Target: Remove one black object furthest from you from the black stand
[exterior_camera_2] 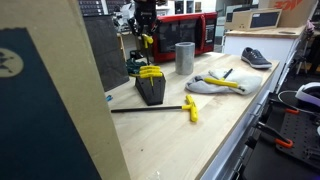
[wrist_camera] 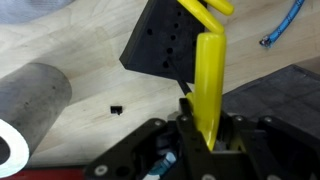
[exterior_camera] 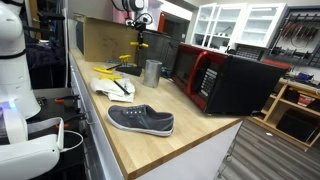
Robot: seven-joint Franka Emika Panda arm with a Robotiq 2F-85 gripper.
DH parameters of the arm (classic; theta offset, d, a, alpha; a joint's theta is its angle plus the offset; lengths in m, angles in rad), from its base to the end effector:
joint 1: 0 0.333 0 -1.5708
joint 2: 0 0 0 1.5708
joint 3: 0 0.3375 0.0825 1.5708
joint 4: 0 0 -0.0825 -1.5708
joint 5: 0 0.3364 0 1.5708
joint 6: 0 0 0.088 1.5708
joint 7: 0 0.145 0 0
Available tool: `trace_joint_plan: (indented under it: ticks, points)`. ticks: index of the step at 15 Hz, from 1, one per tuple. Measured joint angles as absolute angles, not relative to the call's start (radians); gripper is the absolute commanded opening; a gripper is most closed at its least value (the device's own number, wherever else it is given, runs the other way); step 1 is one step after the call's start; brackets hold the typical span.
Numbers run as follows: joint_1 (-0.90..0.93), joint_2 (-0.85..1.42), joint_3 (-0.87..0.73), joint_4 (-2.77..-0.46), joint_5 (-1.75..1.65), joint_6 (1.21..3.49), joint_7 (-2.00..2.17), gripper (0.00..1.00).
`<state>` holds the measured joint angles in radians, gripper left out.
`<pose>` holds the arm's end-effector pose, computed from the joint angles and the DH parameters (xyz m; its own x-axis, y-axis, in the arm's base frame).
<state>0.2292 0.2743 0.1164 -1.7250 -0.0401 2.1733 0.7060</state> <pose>0.5889 0.2025 0.4442 0.9288 -0.3446 0.1365 -0.3315 -0.9370 -0.1098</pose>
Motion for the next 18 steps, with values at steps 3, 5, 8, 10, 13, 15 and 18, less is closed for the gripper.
trace_joint_plan:
  ticks: [3, 5, 8, 10, 13, 15, 18]
  points:
    - [0.213, 0.221, 0.107, -1.737, -0.008, 2.180, 0.706, 0.05]
    - [0.200, 0.156, 0.107, -1.761, 0.020, 2.174, 0.683, 0.05]
    - [0.188, 0.044, 0.108, -1.806, 0.039, 2.088, 0.613, 0.05]
    - [0.183, -0.024, 0.109, -1.840, 0.041, 1.990, 0.564, 0.05]
    - [0.175, -0.097, 0.110, -1.899, 0.034, 1.858, 0.487, 0.05]
    - [0.168, -0.132, 0.112, -1.947, 0.001, 1.802, 0.453, 0.05]
    - [0.156, -0.171, 0.123, -2.023, -0.079, 1.764, 0.436, 0.05]
